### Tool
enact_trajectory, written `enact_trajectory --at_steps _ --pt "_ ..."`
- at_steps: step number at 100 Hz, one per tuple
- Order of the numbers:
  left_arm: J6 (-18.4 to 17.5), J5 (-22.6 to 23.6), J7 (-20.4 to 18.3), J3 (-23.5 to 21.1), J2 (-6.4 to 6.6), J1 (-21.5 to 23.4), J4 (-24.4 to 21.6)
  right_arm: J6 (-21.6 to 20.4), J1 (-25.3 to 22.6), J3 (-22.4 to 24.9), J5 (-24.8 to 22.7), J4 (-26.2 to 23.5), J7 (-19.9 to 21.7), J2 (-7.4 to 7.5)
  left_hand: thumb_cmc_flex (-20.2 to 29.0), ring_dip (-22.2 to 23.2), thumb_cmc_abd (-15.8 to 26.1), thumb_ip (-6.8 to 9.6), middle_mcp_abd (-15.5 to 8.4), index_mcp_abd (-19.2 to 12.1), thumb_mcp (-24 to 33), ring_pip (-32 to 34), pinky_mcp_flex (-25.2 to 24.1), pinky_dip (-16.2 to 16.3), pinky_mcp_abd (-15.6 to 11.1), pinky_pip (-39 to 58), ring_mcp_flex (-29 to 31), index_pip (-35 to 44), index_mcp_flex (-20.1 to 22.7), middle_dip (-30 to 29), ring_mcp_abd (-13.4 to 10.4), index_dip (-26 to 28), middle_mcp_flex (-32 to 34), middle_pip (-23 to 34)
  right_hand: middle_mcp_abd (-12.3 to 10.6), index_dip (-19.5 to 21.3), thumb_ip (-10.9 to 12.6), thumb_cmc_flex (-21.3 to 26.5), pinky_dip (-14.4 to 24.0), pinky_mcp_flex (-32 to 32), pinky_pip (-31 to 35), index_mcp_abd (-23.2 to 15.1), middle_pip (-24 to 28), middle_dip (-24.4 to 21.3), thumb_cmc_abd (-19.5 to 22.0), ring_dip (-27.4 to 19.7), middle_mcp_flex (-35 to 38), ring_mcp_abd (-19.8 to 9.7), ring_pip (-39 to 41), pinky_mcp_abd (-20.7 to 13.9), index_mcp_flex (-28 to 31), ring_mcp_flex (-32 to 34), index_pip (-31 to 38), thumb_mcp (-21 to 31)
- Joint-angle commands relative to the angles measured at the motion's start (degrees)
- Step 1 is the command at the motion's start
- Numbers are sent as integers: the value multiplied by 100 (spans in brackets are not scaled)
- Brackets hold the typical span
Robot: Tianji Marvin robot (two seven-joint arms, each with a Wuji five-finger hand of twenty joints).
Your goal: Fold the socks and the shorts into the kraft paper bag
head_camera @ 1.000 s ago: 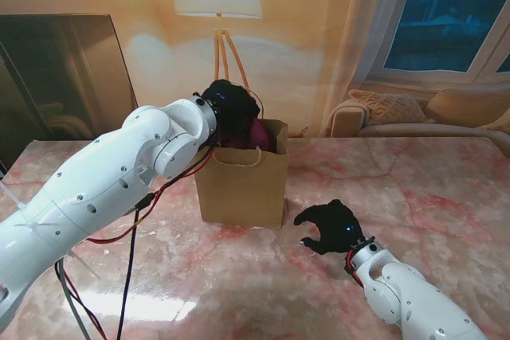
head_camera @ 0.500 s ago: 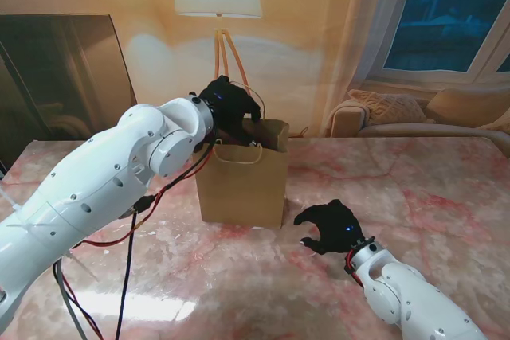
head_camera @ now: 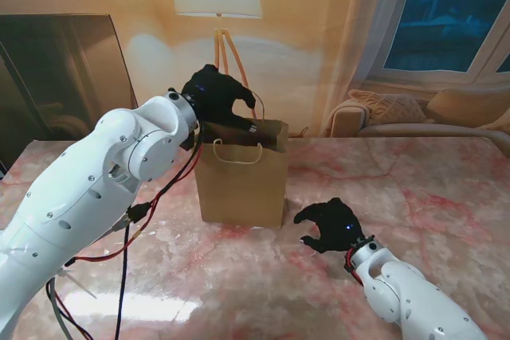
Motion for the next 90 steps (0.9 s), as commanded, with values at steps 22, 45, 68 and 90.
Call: enact_trajectory --at_steps 22,45,68,90 --pt "123 -289 456 -780 39 690 -671 28 -94 86 -105 -208 24 -9 -19 -181 490 345 198 114 -191 -160 117 -596 -473 -351 -344 -181 -232 -91 -27 -66 -341 -138 81 60 334 -82 174 -86 91 -26 -72 -81 84 113 -137 84 -9 103 48 -97 -123 -105" --pt "22 -642 930 -1627 15 1702 -1345 29 -221 273 -194 -423 80 6 21 -680 790 395 287 340 -509 -375 182 -1638 -1027 -490 -637 -512 -459 -421 -142 -300 -769 -312 72 54 335 -85 163 -82 80 -8 -81 -85 88 111 -139 85 -16 107 46 -94 -138 -117" --pt "-407 -600 1758 -2436 -43 3036 -2034 -28 -871 925 -426 -1281 352 35 -41 -766 1044 480 312 537 -876 -396 162 -1807 -1190 -362 -811 -723 -626 -497 -139 -438 -992 -351 79 49 336 -96 135 -84 44 17 -96 -91 91 105 -152 87 -31 100 20 -100 -150 -130" --pt "-903 -458 2694 -2898 -127 4348 -2384 -56 -1266 1222 -501 -1695 404 30 -33 -793 1238 559 340 625 -1146 -407 236 -1881 -1085 -284 -941 -813 -744 -538 -49 -491 -1158 -398 79 36 339 -113 81 -66 -20 41 -136 -109 112 78 -170 86 -69 93 -16 -92 -182 -158"
